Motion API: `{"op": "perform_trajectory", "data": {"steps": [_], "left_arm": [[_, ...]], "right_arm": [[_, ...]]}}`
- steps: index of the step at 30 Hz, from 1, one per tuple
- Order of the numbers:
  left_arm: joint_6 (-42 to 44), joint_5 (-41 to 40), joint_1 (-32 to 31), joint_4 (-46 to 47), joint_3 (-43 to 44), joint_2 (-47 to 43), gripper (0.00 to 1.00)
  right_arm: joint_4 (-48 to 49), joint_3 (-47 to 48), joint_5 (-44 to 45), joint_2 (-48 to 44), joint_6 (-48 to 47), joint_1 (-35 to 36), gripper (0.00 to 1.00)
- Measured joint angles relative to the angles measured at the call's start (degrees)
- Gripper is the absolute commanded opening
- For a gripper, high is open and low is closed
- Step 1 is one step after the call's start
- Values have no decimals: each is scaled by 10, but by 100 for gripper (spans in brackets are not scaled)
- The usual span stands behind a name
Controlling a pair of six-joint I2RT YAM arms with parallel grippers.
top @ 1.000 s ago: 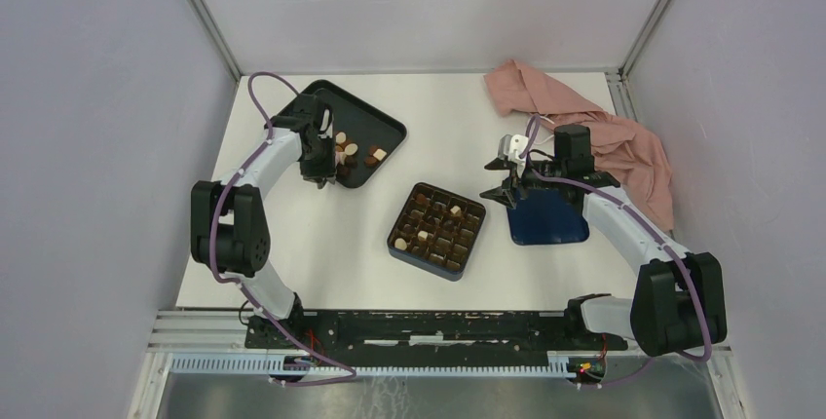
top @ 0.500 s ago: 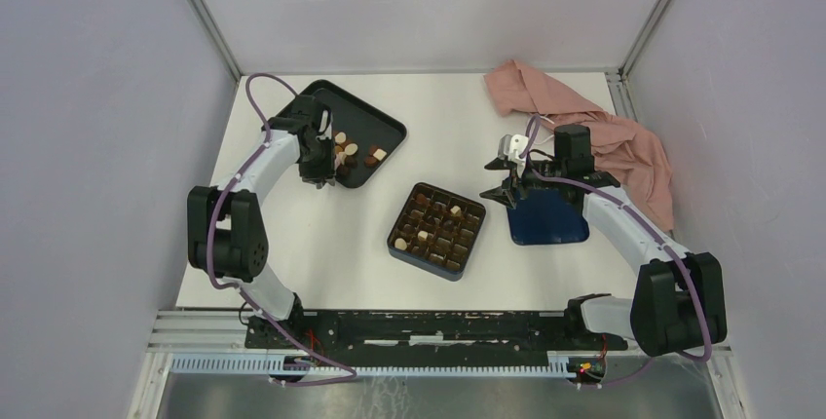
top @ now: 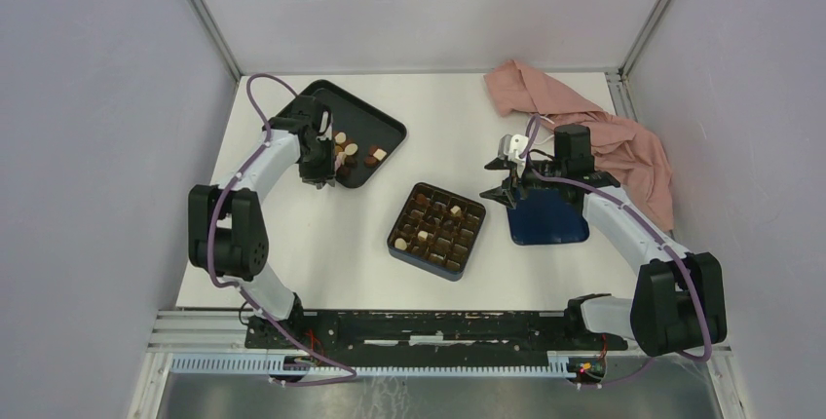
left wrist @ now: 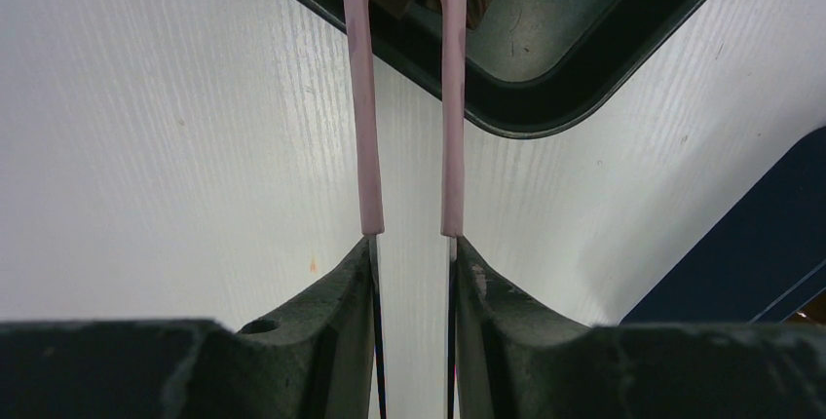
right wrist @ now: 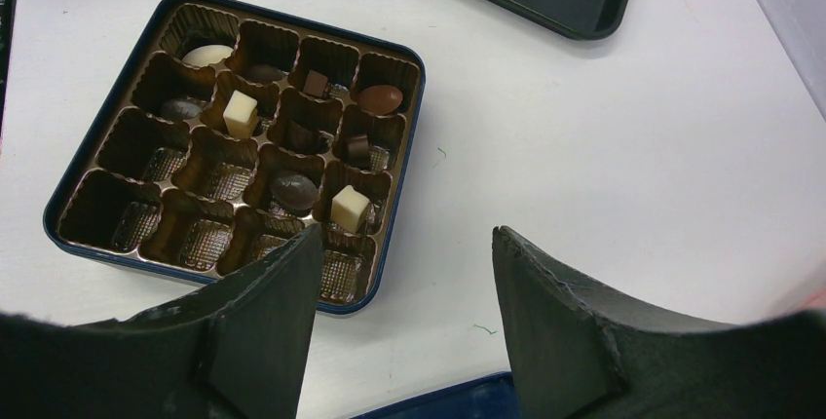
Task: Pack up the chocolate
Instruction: Pick up the fake chocolate from the plate.
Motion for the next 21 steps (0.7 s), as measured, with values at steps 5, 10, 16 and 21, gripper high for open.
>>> {"op": "perform_trajectory", "data": {"steps": [5, 10, 16, 21], "left_arm": [[0, 0, 2, -1, 0, 8, 38], [0, 2, 4, -2, 0, 14, 38], [0, 7, 8, -4, 0, 25, 39], [0, 18, 9, -7, 0, 26, 29]], "right_arm": [[0, 0, 0, 0, 0, 0, 70], [0, 0, 0, 0, 0, 0, 70], [0, 0, 0, 0, 0, 0, 70], [-1, 0, 0, 0, 0, 0, 70]]}}
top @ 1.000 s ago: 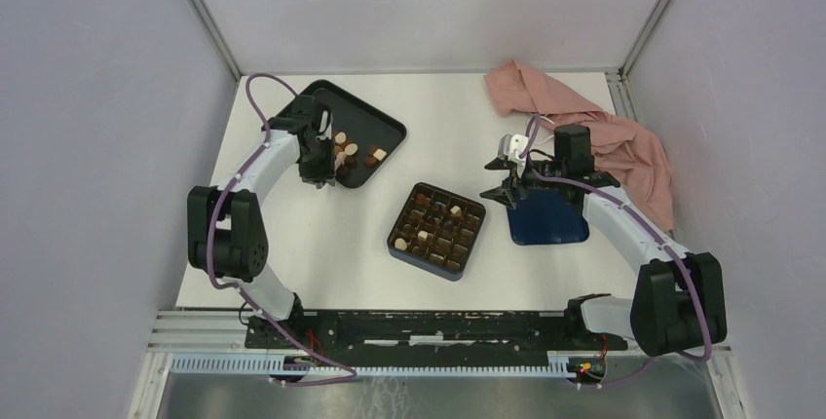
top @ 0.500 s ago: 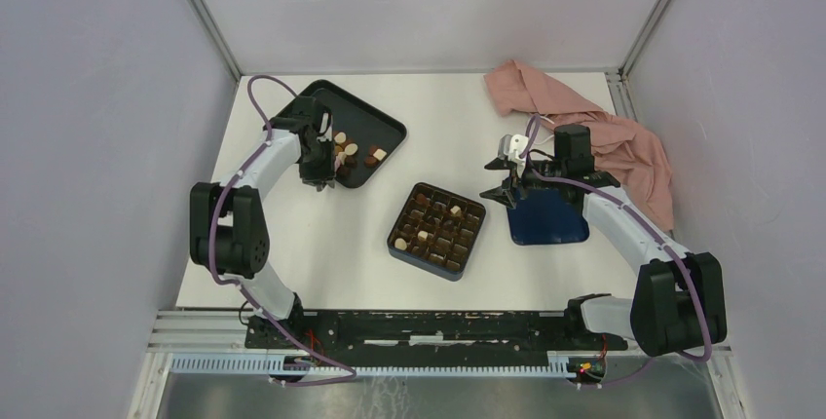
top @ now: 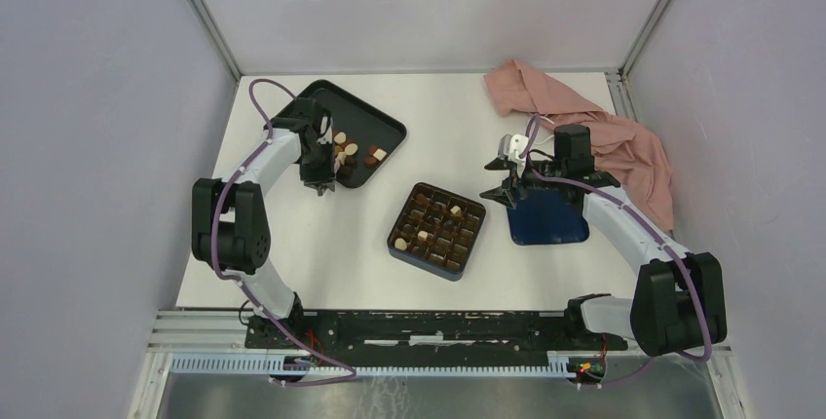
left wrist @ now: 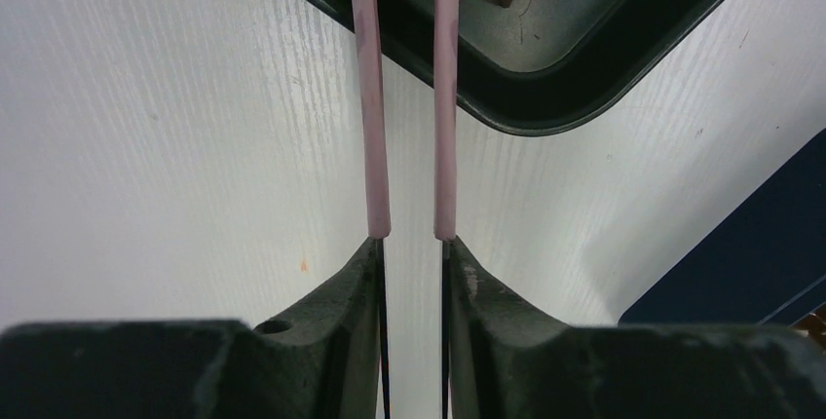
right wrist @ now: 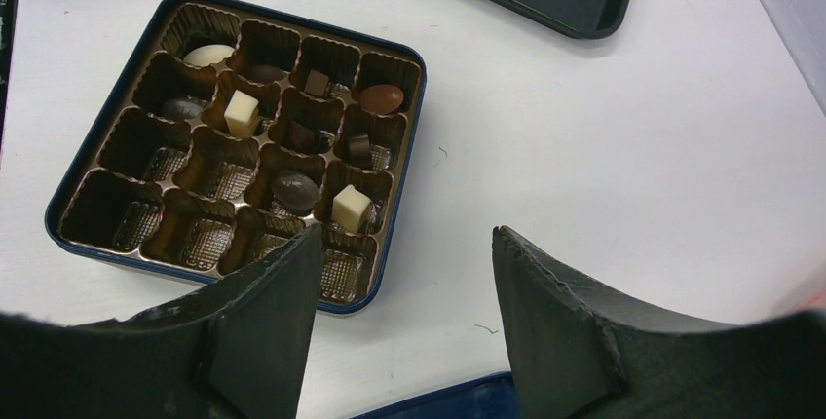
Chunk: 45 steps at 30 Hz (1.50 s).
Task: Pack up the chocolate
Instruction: Pick up the fake chocolate from the plate.
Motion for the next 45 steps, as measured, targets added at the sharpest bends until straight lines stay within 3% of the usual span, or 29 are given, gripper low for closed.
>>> {"op": "perform_trajectory", "data": {"steps": [6, 21, 33, 45], "left_arm": [[0, 15, 0, -2, 2, 9, 11], [0, 17, 2, 4, 4, -3, 2], [-2, 48, 5, 50, -64, -133, 2], [-54, 229, 4, 134, -204, -350, 2]], "right_arm": [[-1, 0, 0, 0, 0, 0, 70], [-3, 0, 0, 0, 0, 0, 70], [-5, 0, -4, 0, -3, 0, 71], [-34, 0, -16, 27, -52, 20, 71]]}}
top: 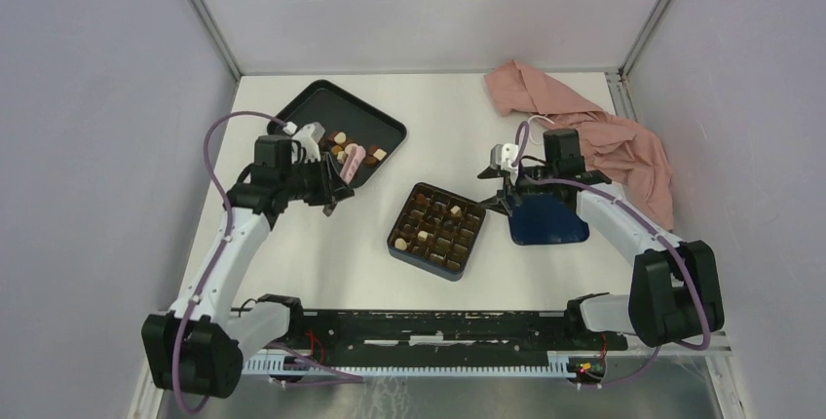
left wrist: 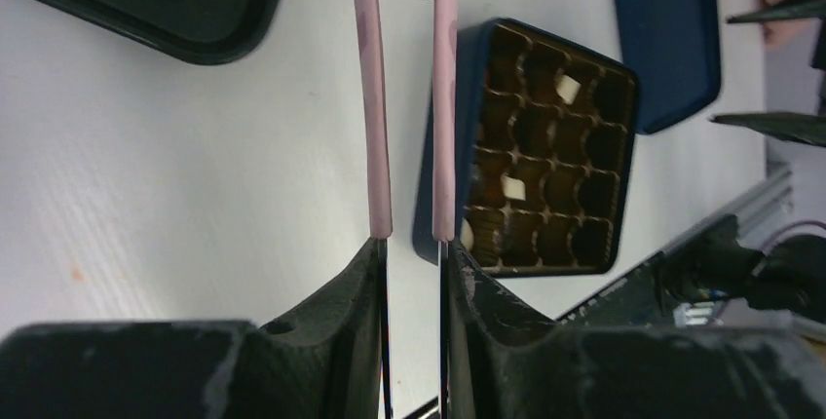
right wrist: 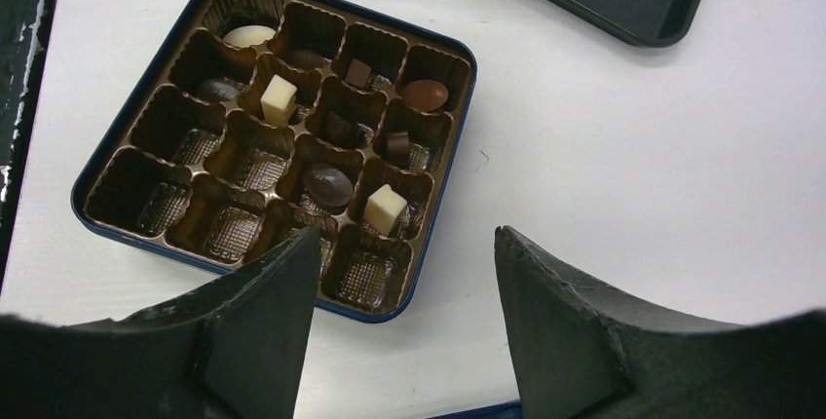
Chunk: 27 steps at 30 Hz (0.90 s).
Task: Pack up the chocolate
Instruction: Pick up the fake chocolate from the plate, then pick up the packing box from the center of the board.
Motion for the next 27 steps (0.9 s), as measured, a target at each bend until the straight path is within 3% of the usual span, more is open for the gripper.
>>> {"op": "perform_trajectory", "data": {"steps": [5, 12, 18, 27], "left_arm": [[-32, 67, -12, 24, -63, -81, 2], [-63, 104, -19, 46, -98, -162, 2], [-70, 120, -22, 59, -105, -170, 2], [-71, 128, -38, 81, -107, -162, 2]], "right_arm": [[4, 0, 13, 6, 6, 8, 69], [17, 17, 112, 57, 57, 56, 60], [-15, 61, 186, 93, 68, 86, 53], [-67, 98, 237, 124, 50, 106, 52]]}}
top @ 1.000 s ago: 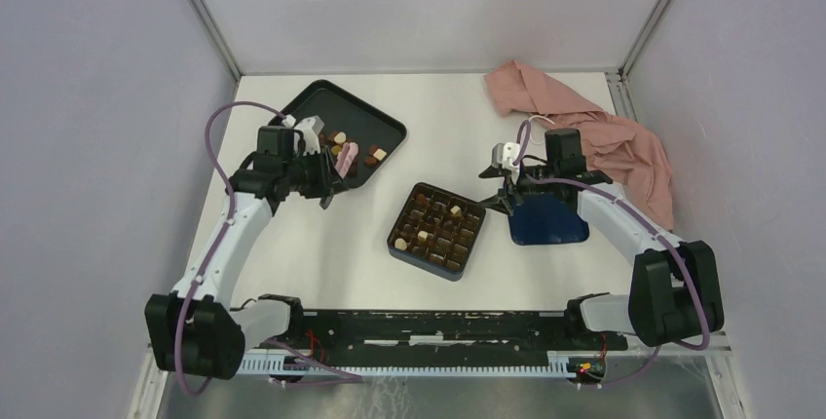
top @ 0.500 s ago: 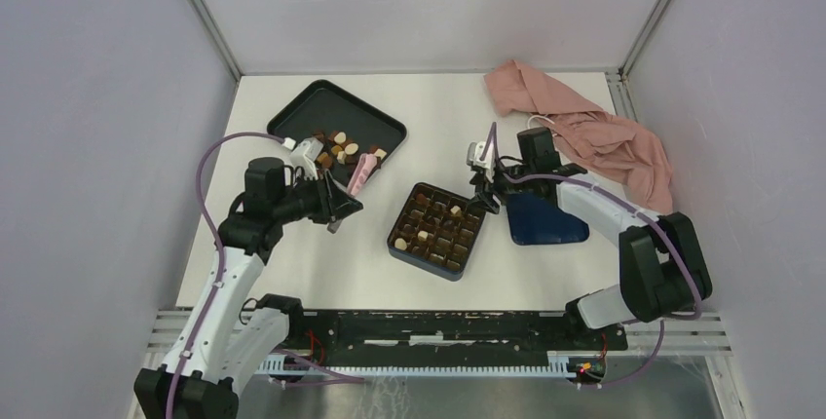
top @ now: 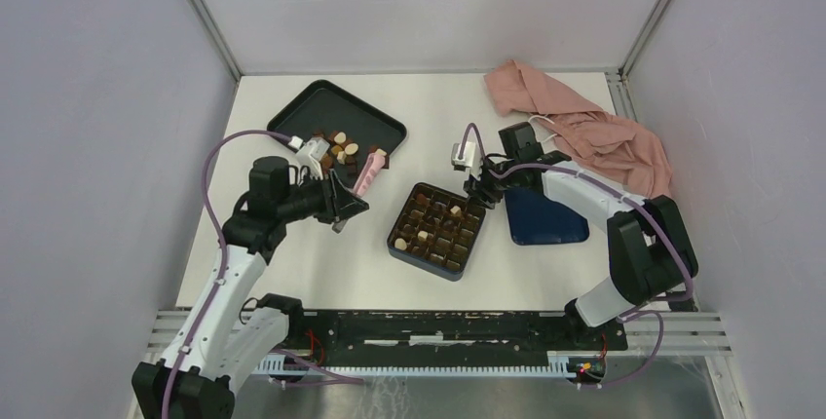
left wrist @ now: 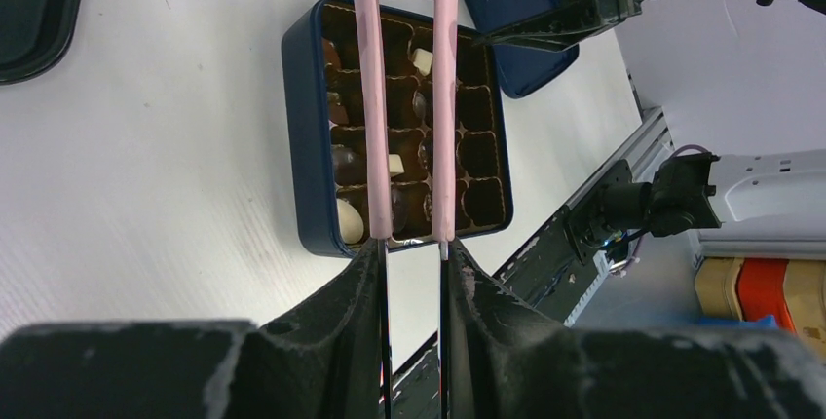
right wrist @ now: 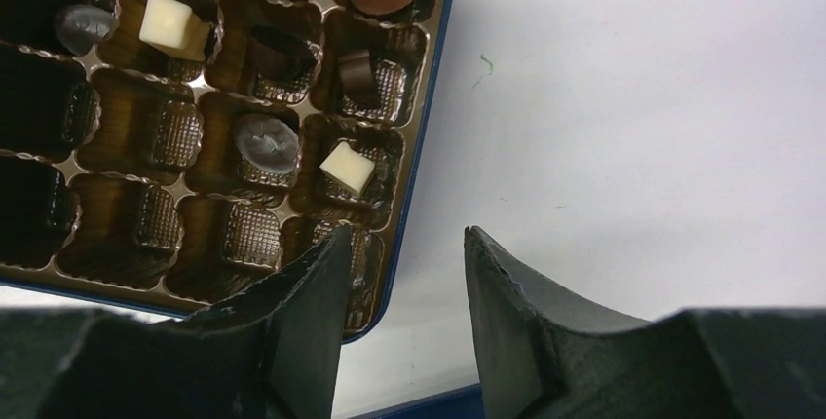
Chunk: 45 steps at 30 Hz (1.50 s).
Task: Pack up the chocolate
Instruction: Pick up the packing box from the center of the board, then place the packing box at the center of the board.
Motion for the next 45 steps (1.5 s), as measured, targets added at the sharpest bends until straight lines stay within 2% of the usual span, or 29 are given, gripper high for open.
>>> {"op": "perform_trajectory", "data": {"steps": [6, 15, 17, 21, 25, 31, 36, 37, 45], "left_arm": [[-11, -1, -19, 13, -11, 1, 2], [-20, -25, -76, 26, -16, 13, 2], [-20, -34, -89, 27, -16, 19, 2], [-20, -48, -104, 30, -16, 26, 2], [-20, -58, -111, 30, -16, 27, 2], [-20, -62, -113, 32, -16, 23, 2], [-20, -63, -113, 33, -16, 11, 2], [-20, -63, -115, 33, -16, 4, 2], [-20, -63, -120, 38, -16, -6, 2]], "right_arm": [[-40, 19, 22, 24, -22, 11, 51], [-73, 35, 65, 46, -38, 25, 40], [-78, 38, 73, 47, -40, 32, 33], [-83, 41, 89, 50, -43, 43, 12], [-78, 44, 104, 51, -37, 47, 4], [-60, 37, 131, 27, -19, 54, 0], [-17, 15, 184, -52, -9, 80, 0], [14, 7, 219, -96, -8, 98, 0], [62, -20, 277, -133, -4, 115, 0]]}}
